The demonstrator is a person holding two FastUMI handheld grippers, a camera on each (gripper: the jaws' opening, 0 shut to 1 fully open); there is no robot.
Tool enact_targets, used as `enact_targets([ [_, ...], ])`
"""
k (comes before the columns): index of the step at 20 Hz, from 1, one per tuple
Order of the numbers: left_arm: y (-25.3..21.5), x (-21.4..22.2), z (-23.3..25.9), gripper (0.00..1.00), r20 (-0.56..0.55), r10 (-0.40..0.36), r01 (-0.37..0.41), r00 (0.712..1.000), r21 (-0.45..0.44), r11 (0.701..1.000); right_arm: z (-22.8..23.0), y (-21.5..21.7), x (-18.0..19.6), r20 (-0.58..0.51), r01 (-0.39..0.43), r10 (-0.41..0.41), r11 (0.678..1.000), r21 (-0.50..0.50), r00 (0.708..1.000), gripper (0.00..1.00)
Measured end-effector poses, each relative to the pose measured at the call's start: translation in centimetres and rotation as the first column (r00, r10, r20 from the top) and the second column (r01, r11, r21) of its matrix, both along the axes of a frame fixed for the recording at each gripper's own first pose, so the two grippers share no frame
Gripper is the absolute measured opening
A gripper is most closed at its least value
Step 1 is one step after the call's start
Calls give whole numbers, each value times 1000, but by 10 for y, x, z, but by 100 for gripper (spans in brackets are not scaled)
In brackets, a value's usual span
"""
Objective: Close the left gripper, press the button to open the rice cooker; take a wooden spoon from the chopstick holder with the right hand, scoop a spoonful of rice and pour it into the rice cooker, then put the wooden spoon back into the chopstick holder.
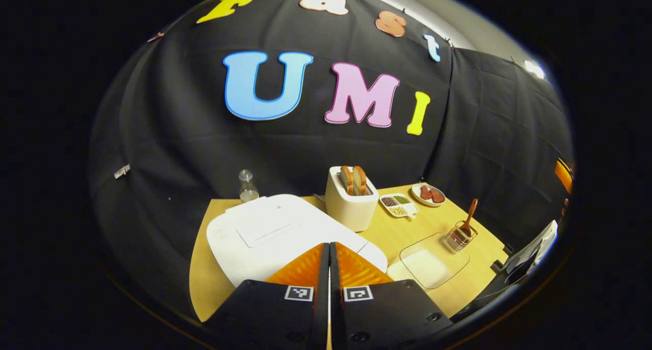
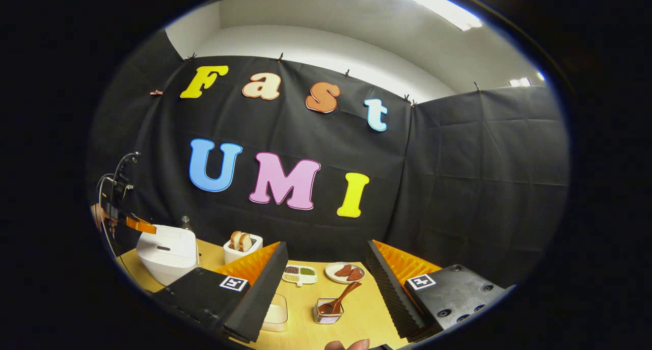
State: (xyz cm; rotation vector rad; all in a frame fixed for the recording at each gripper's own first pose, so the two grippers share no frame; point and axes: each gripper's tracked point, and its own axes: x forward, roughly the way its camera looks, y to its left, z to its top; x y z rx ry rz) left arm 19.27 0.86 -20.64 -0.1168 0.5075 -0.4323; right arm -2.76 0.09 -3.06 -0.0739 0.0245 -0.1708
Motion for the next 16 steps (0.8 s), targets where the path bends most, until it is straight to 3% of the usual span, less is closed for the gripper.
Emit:
enact_targets([
  [4, 3, 10, -39, 8, -159, 24, -34, 987, -59, 998, -5, -8, -3, -15, 39, -39, 999, -10, 999, 97],
  [8, 4, 11, -52, 5, -190, 38, -48, 981, -48, 998, -9, -10, -4, -25, 53, -54, 998, -24, 998, 97],
  [12, 1, 12, -64, 8, -249, 37, -50, 968, -46, 998, -14, -7, -3, -37, 52, -52, 999, -16, 998, 97],
  [16, 2, 15, -58, 8, -226, 30, -41, 974, -46, 998, -16, -5, -2, -39, 48, -48, 999, -4, 998, 97],
])
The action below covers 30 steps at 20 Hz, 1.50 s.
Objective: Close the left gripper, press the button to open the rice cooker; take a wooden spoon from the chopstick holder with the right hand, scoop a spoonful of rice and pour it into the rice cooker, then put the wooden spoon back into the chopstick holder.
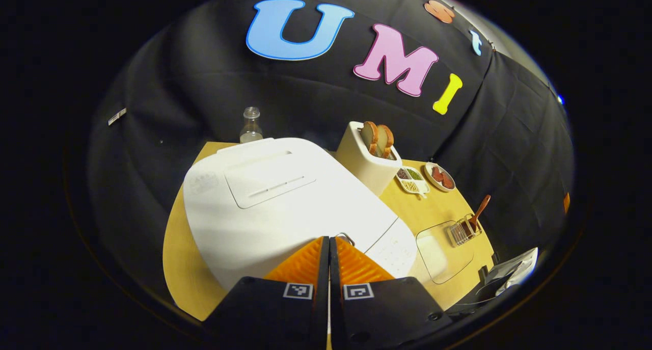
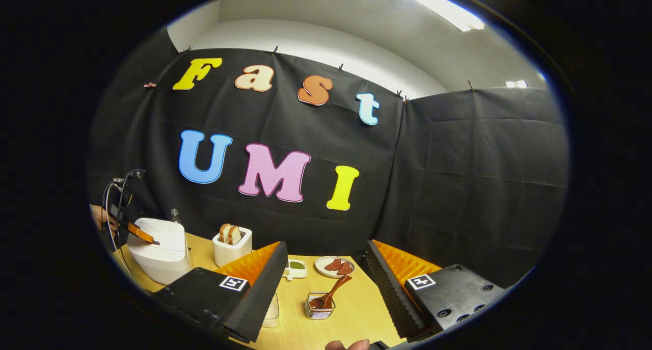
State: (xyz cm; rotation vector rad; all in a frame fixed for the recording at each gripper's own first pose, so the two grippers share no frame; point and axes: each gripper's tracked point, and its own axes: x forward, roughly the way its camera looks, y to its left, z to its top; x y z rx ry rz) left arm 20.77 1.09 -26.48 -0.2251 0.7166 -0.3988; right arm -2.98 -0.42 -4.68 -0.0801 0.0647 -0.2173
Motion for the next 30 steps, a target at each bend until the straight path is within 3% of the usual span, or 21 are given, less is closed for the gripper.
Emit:
enact_targets([
  [3, 7, 3, 35, 8, 144, 35, -36, 989, 4, 999, 0, -4, -3, 0, 5, -5, 1000, -16, 1000, 97],
  [5, 19, 12, 69, 8, 274, 80, -89, 958, 18, 996, 1, -4, -4, 2, 3, -3, 1000, -17, 1000, 97],
  [7, 32, 20, 104, 9, 398, 131, -161, 908, 41, 986, 0, -4, -6, 0, 0, 0, 1000, -11, 1000, 97],
  [9, 54, 18, 140, 10, 516, 185, -251, 836, 60, 966, 4, -5, -7, 10, -1, 1, 1000, -3, 1000, 97],
  [10, 63, 17, 153, 14, 560, 216, -298, 800, 58, 953, 7, -6, -8, 16, -3, 3, 1000, -3, 1000, 97],
  [12, 73, 6, 169, 32, 590, 268, -356, 762, 34, 934, 12, -8, -10, 29, -8, 8, 1000, -12, 1000, 97],
  [18, 84, -59, 200, 93, 619, 382, -402, 686, -115, 908, 17, -16, -19, 48, -30, 30, 1000, 1, 998, 97],
  [22, 78, -122, 229, 95, 672, 410, -392, 617, -189, 900, 21, -15, -21, 77, -88, 88, 996, -5, 993, 97],
  [23, 76, -135, 231, 95, 675, 406, -396, 616, -181, 900, 22, -14, -20, 83, -106, 106, 994, -5, 991, 98],
  [26, 68, -165, 227, 95, 663, 378, -414, 646, -112, 903, 25, -18, -15, 106, -145, 144, 989, 3, 984, 97],
  [30, 53, -191, 228, 95, 635, 398, -441, 662, -100, 892, 6, -26, -1, 66, -185, 179, 979, 84, 982, 98],
])
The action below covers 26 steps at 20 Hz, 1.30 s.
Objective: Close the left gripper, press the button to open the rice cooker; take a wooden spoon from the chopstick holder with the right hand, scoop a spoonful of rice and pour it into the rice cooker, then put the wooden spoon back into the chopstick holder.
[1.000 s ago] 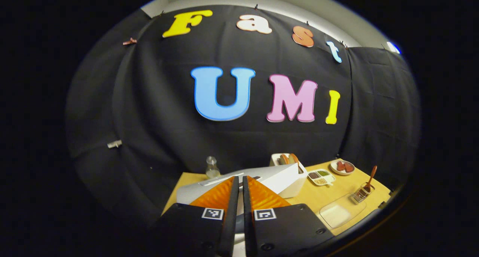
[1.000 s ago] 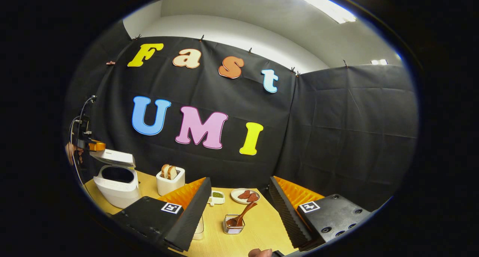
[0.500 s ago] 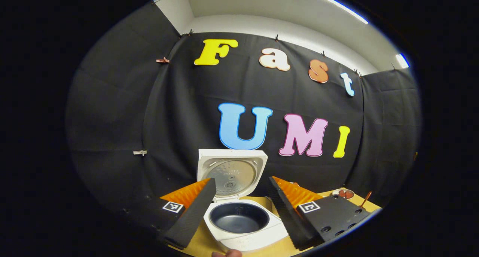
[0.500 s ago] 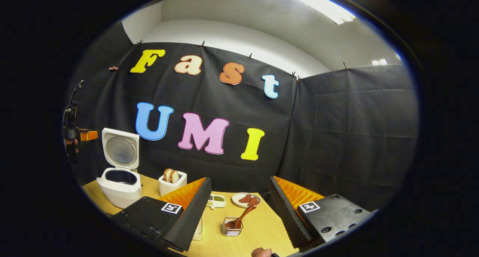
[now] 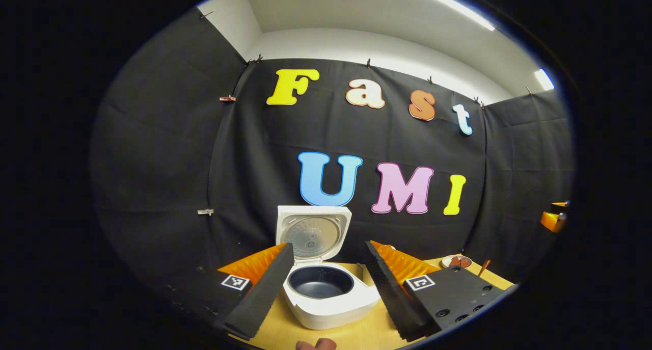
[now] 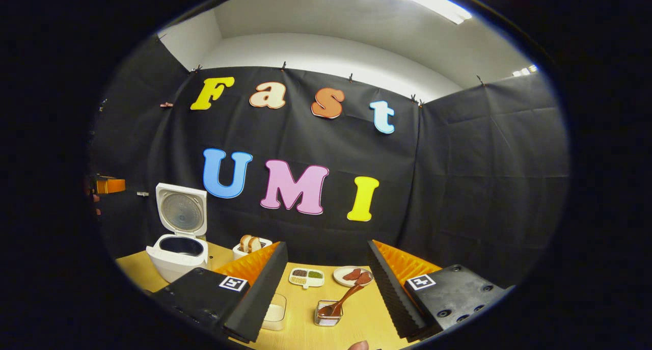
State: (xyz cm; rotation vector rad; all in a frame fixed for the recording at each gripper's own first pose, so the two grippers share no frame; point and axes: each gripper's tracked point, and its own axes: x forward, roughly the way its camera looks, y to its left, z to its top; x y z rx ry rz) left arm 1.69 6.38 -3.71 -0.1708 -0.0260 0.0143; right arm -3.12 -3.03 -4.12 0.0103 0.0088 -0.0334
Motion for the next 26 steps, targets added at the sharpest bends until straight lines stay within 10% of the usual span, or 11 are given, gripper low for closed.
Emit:
enact_targets([
  [11, -51, -29, -26, 96, -108, 31, -29, 994, 19, 999, -124, -50, 49, -206, -37, 53, 996, 83, 977, 98],
  [19, -79, -31, -36, 95, -171, 86, -81, 982, 37, 996, -266, -78, 118, -449, -13, 160, 949, 314, 879, 96],
  [26, -86, -30, -51, 96, -237, 165, -163, 957, 29, 986, -347, -80, 175, -548, 21, 222, 915, 402, 807, 72],
])
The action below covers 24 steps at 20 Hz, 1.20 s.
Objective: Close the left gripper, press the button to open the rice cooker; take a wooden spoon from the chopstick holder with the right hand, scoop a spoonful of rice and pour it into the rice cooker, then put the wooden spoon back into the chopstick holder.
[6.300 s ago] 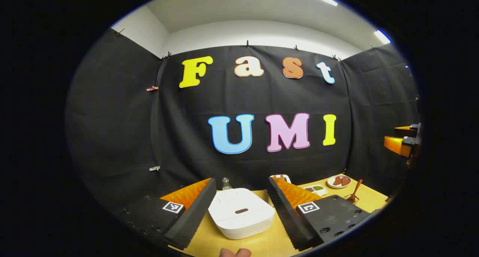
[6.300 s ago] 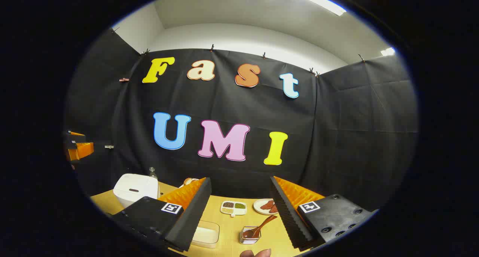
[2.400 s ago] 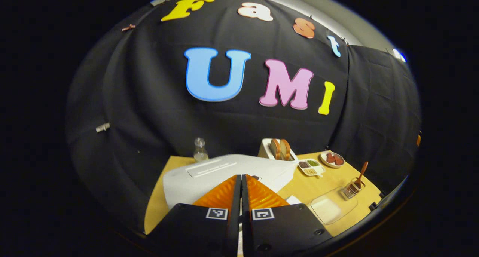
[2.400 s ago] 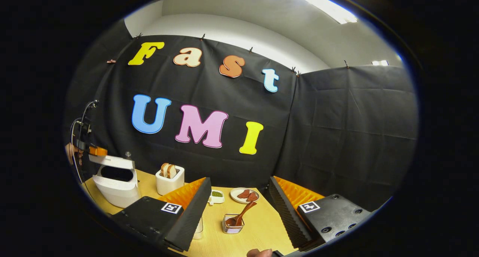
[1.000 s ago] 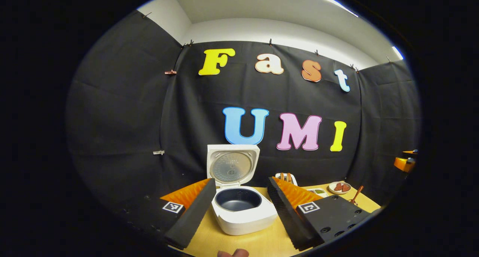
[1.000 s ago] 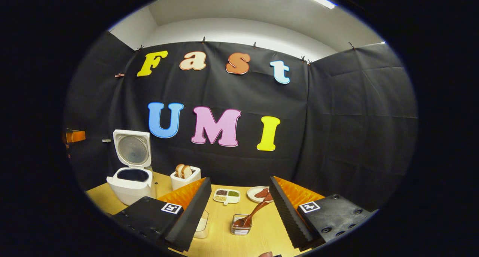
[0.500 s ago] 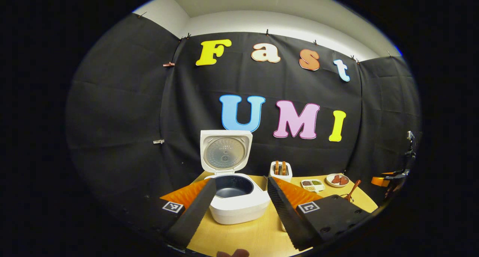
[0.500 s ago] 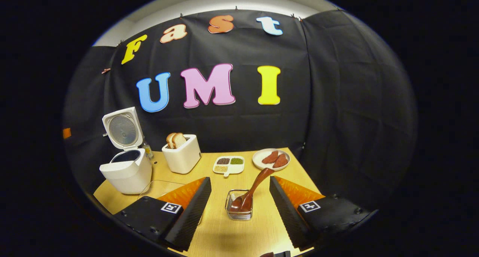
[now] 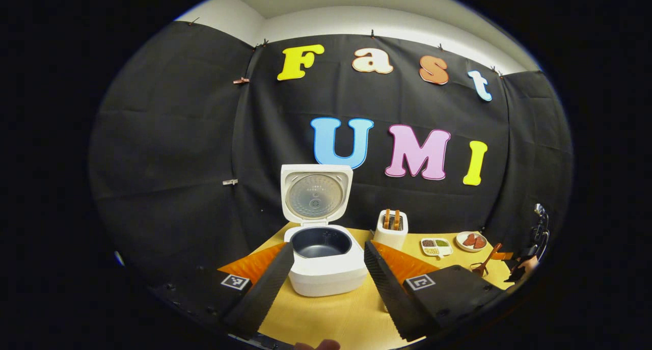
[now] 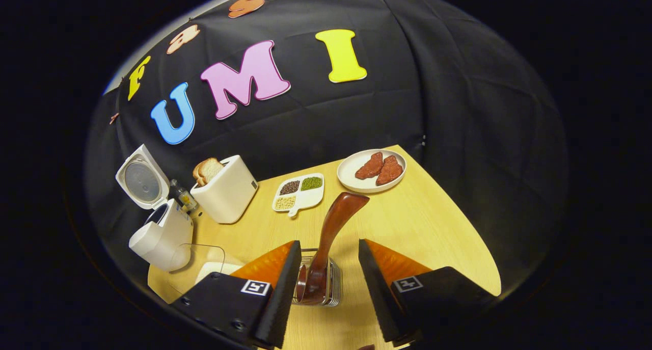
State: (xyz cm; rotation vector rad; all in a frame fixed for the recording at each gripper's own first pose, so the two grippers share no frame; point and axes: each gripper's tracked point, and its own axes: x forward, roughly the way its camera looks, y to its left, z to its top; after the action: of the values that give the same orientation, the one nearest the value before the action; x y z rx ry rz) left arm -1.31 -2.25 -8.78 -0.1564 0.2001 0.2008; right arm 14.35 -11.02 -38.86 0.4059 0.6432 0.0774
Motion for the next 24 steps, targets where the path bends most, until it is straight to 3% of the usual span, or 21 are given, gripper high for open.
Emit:
enact_targets([
  [2, -2, -2, -4, 95, -17, 22, -22, 1000, -13, 1000, -17, 6, 12, -32, -12, 12, 1000, 23, 999, 62],
  [3, -2, -3, -6, 95, -25, 34, -34, 999, -13, 999, -22, 6, 15, -46, -12, 14, 999, 33, 999, 62],
  [4, -2, -4, -8, 95, -31, 45, -45, 999, -14, 999, -26, 7, 18, -52, -9, 11, 999, 34, 999, 53],
  [5, -1, -5, -9, 95, -35, 53, -54, 998, -16, 998, -30, 8, 20, -56, -13, 15, 999, 37, 998, 62],
  [6, -2, -5, -9, 95, -38, 57, -58, 998, -19, 998, -34, 10, 22, -64, -15, 18, 999, 40, 998, 53],
  [7, -3, -6, -10, 95, -40, 60, -61, 997, -22, 998, -29, 19, 21, -56, -33, 38, 996, 79, 998, 62],
  [8, -2, -7, -11, 95, -43, 63, -64, 997, -24, 998, -28, 21, 21, -61, -37, 43, 995, 88, 997, 32],
  [10, -1, -8, -11, 96, -42, 66, -67, 997, -26, 997, -30, 24, 23, -45, -50, 53, 996, 69, 998, 19],
  [11, -1, -9, -11, 95, -43, 68, -69, 997, -27, 997, -23, 25, 19, -36, -59, 61, 996, 60, 997, 24],
  [15, 4, -13, -13, 95, -48, 70, -72, 996, -30, 997, -6, 40, 1, 23, -126, 126, 992, 6, 992, 23],
  [17, 7, -15, -14, 95, -53, 72, -73, 996, -31, 997, -17, 43, -6, -7, -139, 139, 990, -6, 990, 22],
  [19, 11, -19, -17, 95, -56, 76, -78, 996, -38, 996, -17, 43, 1, -11, -98, 98, 995, 13, 995, 24],
  [20, 14, -21, -17, 95, -55, 78, -80, 995, -44, 996, -16, 40, 4, -21, -76, 76, 997, 27, 997, 17],
  [24, 22, -26, -18, 96, -50, 69, -72, 996, -53, 996, 3, 30, -1, 6, -30, 30, 999, 26, 1000, 9],
])
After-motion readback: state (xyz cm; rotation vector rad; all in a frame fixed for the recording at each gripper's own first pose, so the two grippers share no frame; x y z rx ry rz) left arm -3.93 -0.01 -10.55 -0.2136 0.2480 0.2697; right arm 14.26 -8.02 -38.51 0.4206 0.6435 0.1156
